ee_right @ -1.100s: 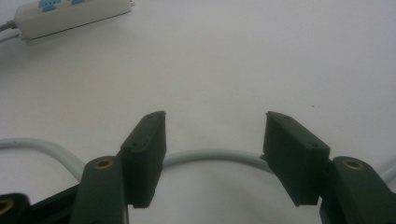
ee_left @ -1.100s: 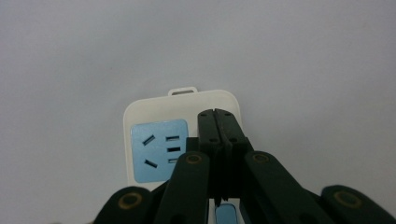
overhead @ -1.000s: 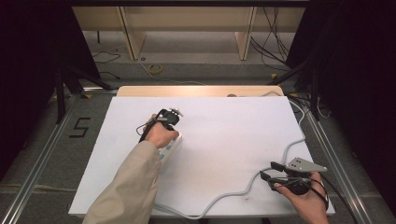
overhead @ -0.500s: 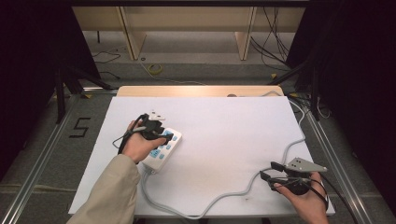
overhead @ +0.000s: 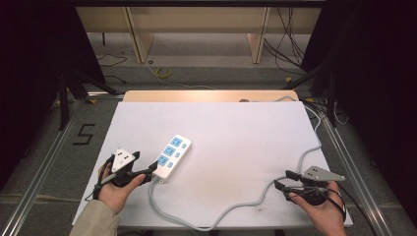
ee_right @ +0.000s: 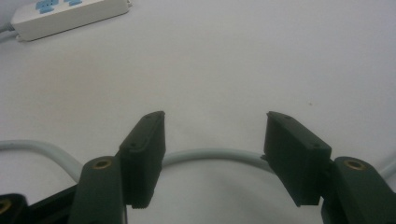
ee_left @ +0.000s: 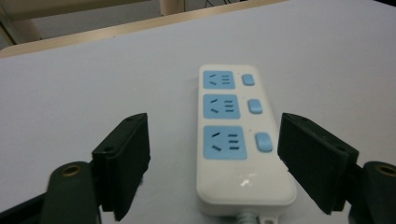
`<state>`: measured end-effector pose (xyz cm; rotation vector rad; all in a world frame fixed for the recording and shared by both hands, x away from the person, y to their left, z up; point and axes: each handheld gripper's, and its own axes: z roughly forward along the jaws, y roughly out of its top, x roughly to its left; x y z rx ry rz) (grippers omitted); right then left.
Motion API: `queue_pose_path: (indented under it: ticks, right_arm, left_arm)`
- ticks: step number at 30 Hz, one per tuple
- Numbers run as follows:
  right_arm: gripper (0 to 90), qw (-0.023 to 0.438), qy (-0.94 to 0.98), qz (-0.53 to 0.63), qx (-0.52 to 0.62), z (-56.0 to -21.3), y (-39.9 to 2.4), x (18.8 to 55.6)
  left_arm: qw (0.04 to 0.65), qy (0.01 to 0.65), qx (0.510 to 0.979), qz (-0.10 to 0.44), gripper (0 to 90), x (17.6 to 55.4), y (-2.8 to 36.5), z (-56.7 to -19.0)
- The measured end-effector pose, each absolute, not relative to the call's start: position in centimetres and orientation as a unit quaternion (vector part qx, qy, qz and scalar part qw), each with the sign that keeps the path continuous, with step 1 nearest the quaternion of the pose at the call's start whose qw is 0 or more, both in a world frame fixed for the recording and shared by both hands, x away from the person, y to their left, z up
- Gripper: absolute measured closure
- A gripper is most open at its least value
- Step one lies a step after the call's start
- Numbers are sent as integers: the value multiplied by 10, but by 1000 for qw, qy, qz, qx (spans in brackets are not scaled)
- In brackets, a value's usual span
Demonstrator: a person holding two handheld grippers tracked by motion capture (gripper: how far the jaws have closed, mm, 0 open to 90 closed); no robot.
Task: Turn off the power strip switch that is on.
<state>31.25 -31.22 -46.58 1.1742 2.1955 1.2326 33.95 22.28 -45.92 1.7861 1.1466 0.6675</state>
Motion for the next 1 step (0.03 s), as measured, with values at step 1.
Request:
queue_pose_path:
  ticks: [1]
  right_arm:
    - [395,180,778,436,415,-466,-312,312]
  left_arm:
    - [440,468,716,273,224,340,226,-461]
